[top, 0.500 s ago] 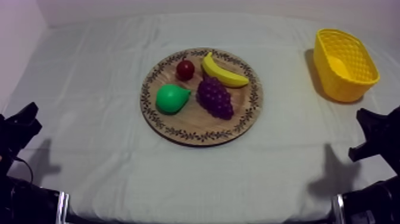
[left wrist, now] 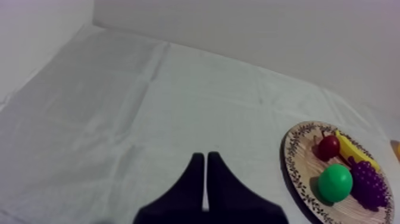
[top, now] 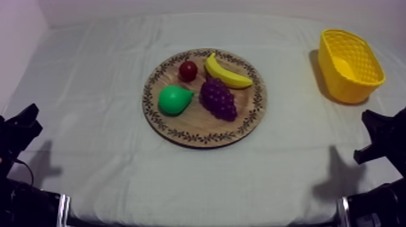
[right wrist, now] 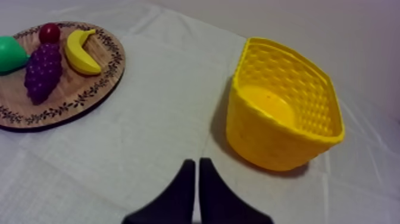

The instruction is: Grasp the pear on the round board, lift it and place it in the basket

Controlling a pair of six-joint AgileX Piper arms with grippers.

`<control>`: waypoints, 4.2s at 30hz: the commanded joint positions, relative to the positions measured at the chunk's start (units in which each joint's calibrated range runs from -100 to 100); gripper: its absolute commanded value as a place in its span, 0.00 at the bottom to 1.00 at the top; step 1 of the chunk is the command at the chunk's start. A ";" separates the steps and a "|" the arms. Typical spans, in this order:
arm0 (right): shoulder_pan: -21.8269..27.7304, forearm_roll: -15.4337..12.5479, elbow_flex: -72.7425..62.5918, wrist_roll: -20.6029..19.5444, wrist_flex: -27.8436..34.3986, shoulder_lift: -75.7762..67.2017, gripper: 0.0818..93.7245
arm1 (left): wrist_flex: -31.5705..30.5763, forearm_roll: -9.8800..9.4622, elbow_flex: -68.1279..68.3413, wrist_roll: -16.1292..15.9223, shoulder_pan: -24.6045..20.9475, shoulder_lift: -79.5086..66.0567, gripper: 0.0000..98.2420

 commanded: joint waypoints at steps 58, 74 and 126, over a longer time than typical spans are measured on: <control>9.84 -15.16 -48.47 10.37 9.49 41.18 0.00 | -0.01 0.02 0.05 0.02 -0.01 0.00 0.00; 2.26 -16.32 -76.32 11.44 23.92 66.88 0.01 | -0.01 0.02 0.05 0.02 -0.01 0.00 0.00; -23.80 -16.15 -100.64 18.65 33.40 115.33 0.88 | -0.01 0.02 0.05 0.02 -0.01 0.00 0.00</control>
